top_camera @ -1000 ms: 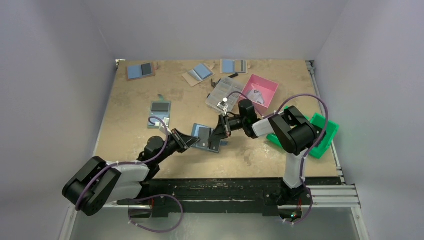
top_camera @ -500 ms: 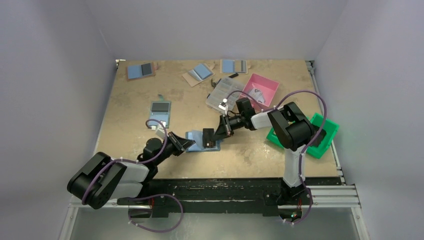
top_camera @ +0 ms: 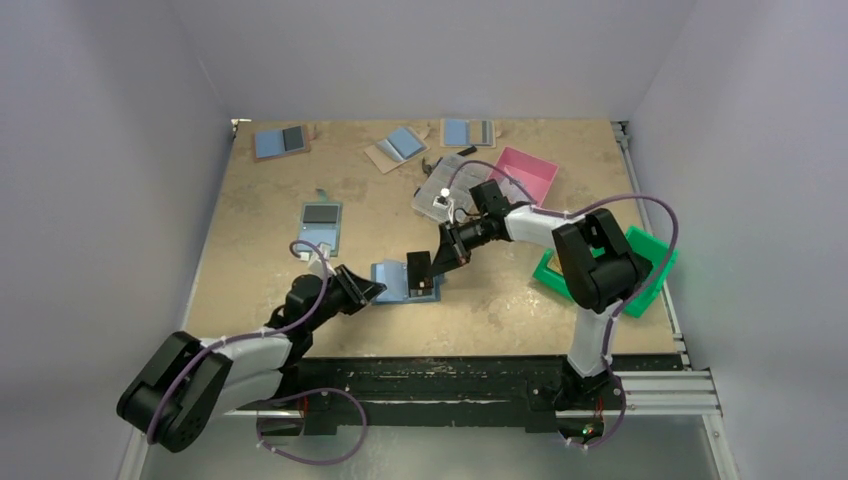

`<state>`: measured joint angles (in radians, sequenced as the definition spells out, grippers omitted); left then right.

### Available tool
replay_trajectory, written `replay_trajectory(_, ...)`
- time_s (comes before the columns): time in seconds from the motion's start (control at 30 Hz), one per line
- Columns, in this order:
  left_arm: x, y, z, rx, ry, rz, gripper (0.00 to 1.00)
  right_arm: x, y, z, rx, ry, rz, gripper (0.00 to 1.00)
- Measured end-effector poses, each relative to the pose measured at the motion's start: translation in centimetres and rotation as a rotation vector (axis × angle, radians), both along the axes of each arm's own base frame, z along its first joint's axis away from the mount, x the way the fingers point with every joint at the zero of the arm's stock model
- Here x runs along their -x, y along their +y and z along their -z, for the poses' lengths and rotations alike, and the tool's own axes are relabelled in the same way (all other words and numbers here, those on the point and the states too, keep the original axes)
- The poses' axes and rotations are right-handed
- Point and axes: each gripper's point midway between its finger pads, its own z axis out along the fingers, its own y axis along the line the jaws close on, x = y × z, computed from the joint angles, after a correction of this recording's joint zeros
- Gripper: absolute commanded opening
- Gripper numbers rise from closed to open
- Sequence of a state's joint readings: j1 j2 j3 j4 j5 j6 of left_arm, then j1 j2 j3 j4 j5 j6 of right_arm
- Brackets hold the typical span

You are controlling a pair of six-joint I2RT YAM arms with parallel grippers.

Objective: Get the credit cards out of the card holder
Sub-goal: Place the credit card in the storage box.

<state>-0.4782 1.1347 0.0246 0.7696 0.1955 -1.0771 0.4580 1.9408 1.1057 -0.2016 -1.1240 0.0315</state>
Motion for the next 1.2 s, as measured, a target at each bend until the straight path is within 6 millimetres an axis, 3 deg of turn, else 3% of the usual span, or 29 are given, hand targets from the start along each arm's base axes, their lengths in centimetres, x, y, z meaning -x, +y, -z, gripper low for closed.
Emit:
replay_trajectory(0.1,-0.3,0.4,-0.6,-0.031,-0.012,-0.015,0.44,-0.2,-0.2,-2.3,-0.018,-0.106,-0.039,0.00)
replay_trajectory(0.23,-1.0,1.2,-2.8,-0.060,-0.061,-0.060,0.65,-0.4,-0.5,-5.2,-0.040,-0.249,-0.092,0.00)
replay_trajectory(0.4,-1.8,2.5,-6.0,-0.104,-0.104,-0.123,0.92,0.0,-1.8,-6.4,-0.005,-0.384,-0.150,0.00)
replay_trajectory(0.47,-1.9,3.0,-6.8,-0.126,-0.101,-0.144,0.99,0.3,-2.6,-6.9,0.014,-0.436,-0.168,0.00)
replay_trajectory(0.57,-2.1,3.5,-8.0,-0.171,-0.094,-0.158,0.99,0.2,-4.2,-8.6,0.037,-0.529,-0.163,0.00)
replay_trajectory(0.67,-2.2,3.7,-9.3,-0.218,-0.106,-0.142,0.99,-0.5,-6.5,-11.5,0.034,-0.647,-0.113,0.00)
replay_trajectory(0.77,-2.6,3.4,-11.3,-0.264,-0.133,-0.104,0.99,-1.6,-10.0,-13.9,0.057,-0.750,-0.040,0.00)
replay_trajectory(0.9,-3.5,2.4,-14.3,-0.338,-0.188,-0.017,0.98,-2.7,-14.2,-14.4,0.133,-0.773,0.032,0.00)
replay_trajectory(1.0,-4.0,2.0,-15.4,-0.401,-0.227,0.041,0.98,-3.0,-17.0,-14.2,0.185,-0.743,0.074,0.00)
replay_trajectory(1.2,-3.7,2.6,-13.7,-0.544,-0.246,0.132,0.99,-2.9,-22.7,-15.0,0.282,-0.692,0.167,0.00)
